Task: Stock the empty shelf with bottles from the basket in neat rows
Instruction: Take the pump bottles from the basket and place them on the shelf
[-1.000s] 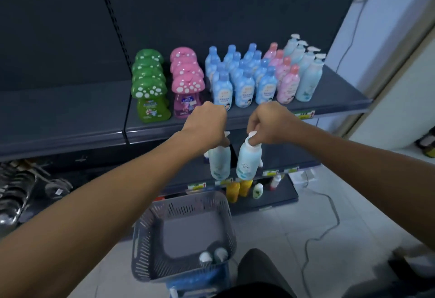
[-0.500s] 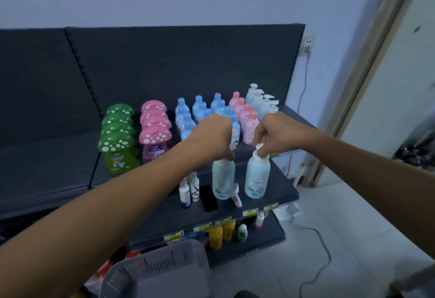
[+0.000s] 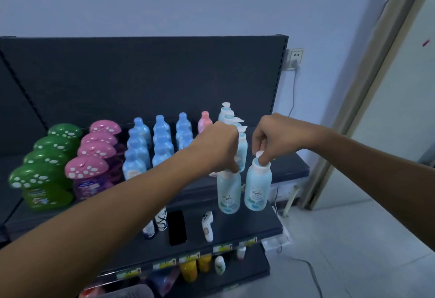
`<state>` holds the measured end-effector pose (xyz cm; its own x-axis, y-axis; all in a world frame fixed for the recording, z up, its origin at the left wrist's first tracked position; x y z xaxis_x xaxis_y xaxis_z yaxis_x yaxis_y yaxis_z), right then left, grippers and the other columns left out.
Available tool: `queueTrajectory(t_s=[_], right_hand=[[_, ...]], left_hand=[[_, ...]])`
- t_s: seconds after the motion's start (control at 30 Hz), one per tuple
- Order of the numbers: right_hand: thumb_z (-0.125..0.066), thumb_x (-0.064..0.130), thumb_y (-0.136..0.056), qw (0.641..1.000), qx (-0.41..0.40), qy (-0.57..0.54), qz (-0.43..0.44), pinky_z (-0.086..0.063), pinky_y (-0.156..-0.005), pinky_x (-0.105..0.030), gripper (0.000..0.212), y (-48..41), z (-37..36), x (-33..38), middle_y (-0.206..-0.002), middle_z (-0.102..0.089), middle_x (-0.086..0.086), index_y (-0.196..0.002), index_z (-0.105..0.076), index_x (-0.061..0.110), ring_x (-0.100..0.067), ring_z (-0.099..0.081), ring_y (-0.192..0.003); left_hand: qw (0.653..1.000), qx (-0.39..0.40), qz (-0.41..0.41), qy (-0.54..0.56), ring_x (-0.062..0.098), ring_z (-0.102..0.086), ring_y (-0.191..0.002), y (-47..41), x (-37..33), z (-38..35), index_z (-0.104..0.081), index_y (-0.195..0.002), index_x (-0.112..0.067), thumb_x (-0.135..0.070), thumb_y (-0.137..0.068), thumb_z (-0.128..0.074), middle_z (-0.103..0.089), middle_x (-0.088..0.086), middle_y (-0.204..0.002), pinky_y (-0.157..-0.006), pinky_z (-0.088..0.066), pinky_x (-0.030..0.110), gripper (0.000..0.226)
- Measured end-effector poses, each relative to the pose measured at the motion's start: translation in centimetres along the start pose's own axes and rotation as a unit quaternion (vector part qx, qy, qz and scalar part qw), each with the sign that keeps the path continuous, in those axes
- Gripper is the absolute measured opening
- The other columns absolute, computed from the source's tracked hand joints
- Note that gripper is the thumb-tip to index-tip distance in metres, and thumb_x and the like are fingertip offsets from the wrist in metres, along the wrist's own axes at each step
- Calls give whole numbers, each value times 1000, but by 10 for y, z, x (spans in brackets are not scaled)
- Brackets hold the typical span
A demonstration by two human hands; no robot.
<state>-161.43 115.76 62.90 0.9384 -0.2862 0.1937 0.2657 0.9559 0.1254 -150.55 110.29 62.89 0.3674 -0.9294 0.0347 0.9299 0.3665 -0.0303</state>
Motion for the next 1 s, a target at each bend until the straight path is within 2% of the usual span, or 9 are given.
queueTrajectory(t_s=[0.13, 0.2, 0.27, 0.33, 0.43, 0.67, 0.8, 0.93, 1.0], right_hand=[[-82, 25, -66, 1000, 5, 3, 22, -56, -57, -22, 10, -17, 17, -50, -68, -72, 19, -74, -76, 27, 3, -67, -63], [-81, 25, -66, 999, 2, 0, 34, -58, -59, -24, 10, -26, 25, -74, -70, -73, 18, -73, -75, 28, 3, -66, -62], [-81, 25, -66, 999, -1, 0, 40, -58, -60, -25, 9, -37, 31, -97, -70, -73, 18, -72, -75, 29, 1, -67, -64], [-80, 27, -65, 999, -2, 6, 44, -60, -64, -29, 10, -47, 37, -115, -71, -73, 19, -72, -75, 30, -1, -69, -70], [-79, 30, -63, 998, -4, 15, 55, -61, -68, -32, 12, -65, 45, -137, -72, -72, 21, -75, -76, 30, 0, -68, -71], [-80, 29, -65, 996, -23, 13, 80, -58, -67, -25, 13, -103, 55, -162, -69, -70, 24, -78, -78, 30, 6, -66, -69], [-80, 27, -65, 996, -20, 0, 83, -59, -67, -28, 15, -126, 57, -168, -67, -69, 26, -80, -78, 31, 1, -67, -69], [-82, 27, -65, 996, -28, -1, 88, -57, -67, -24, 17, -152, 62, -171, -68, -69, 25, -81, -78, 31, 6, -65, -70], [-83, 26, -64, 996, -33, -4, 88, -57, -68, -24, 18, -165, 64, -173, -70, -70, 23, -81, -78, 30, 4, -66, -71]], left_hand=[[999, -31, 11, 30, 26, -60, -78, -47, -19, 1, -70, -72, -11, -35, -74, -78, -67, 2, -69, -92, -52, 43, 25], [998, -41, 9, 43, 21, -64, -78, -69, -29, 2, -76, -78, -16, -38, -74, -77, -72, 1, -74, -82, -52, 38, 23], [997, -49, 14, 53, 17, -63, -81, -89, -37, 2, -77, -80, -18, -41, -74, -77, -73, -2, -75, -63, -43, 30, 24], [996, -55, 25, 60, 15, -62, -83, -105, -41, 4, -77, -80, -18, -42, -73, -78, -73, -4, -77, -54, -33, 25, 25], [995, -44, 45, 84, 14, -66, -83, -129, -44, 5, -78, -83, -16, -39, -72, -79, -75, -2, -80, -54, -47, 29, 25], [987, -62, 82, 122, 5, -63, -79, -168, -39, 8, -77, -86, -23, -36, -68, -84, -73, -10, -79, -43, -31, 19, 23], [983, -73, 95, 139, 4, -64, -71, -187, -28, 8, -78, -84, -20, -33, -65, -84, -72, -11, -74, -53, -49, 21, 24], [978, -87, 113, 152, 2, -62, -66, -203, -11, 8, -77, -80, -21, -35, -63, -85, -68, -14, -69, -46, -38, 15, 24], [976, -90, 119, 161, 5, -64, -69, -211, -3, 7, -77, -80, -21, -36, -61, -86, -68, -14, -70, -51, -45, 19, 25]])
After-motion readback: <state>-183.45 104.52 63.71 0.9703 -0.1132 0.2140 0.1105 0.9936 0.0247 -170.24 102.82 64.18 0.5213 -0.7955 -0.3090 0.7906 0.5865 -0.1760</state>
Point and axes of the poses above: each hand's wrist, its own y-axis away from the middle knuckle, its own z-axis out of the back of the hand, x = y × z, the point moved 7 cm from there along -y, towards the middle knuckle
